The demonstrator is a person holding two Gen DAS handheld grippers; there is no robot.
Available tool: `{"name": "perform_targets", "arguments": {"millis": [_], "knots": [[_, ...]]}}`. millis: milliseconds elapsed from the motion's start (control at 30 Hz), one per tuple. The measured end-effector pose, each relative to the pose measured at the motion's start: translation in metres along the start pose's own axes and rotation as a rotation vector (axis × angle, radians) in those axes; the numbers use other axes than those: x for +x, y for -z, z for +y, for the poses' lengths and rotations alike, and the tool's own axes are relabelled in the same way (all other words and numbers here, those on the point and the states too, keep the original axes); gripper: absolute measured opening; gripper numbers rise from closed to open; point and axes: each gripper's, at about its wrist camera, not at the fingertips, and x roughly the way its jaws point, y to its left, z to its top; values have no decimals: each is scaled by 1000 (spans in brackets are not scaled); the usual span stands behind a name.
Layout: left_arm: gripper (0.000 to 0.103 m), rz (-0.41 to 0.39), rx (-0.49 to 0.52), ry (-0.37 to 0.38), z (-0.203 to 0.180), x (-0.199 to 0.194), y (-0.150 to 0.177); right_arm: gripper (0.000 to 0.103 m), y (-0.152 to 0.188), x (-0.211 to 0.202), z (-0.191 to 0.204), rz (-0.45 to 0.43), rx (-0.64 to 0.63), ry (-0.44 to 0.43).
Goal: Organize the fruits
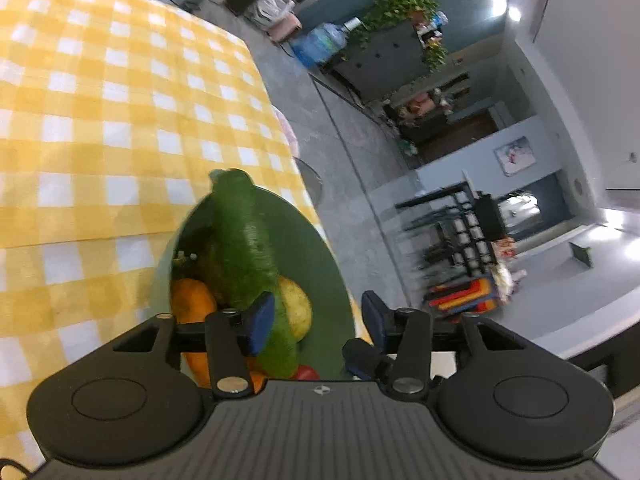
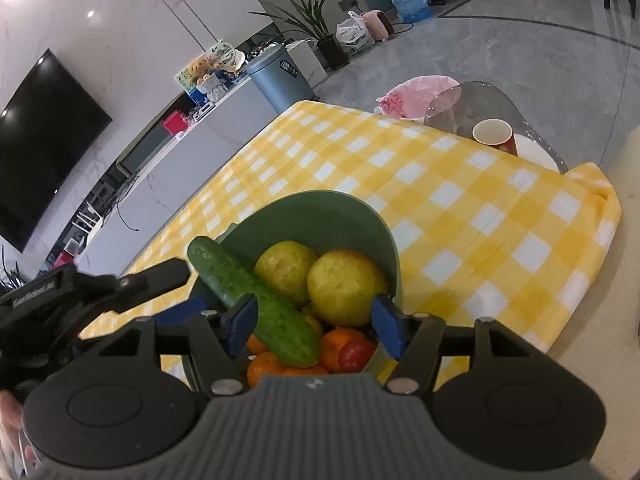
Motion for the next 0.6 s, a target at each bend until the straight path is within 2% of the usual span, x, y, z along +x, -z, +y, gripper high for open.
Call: {"name": "perform_targets", "arguments": {"millis": [100, 233, 300, 333, 400, 533, 600], "knots": [[70, -60, 63, -123, -15, -16, 9, 63, 0, 1, 3, 5, -13, 3], [77, -132, 204, -398, -48, -34, 29, 64, 1, 0, 4, 25, -28, -10], [77, -162, 256, -523, -66, -42, 41, 64, 2, -5, 13, 32, -103, 19], [77, -180, 272, -557, -73, -45, 48, 64, 3, -6, 17, 31, -145, 41], [77, -205, 266, -578, -84, -54, 59, 64, 8, -13, 28, 34, -250, 91], [78, -259, 317, -657, -106, -64, 86, 64, 23, -23, 38, 81, -429, 161], [82, -267, 336, -675, -115, -63, 96, 66, 33, -30, 39, 96, -477, 185]]}}
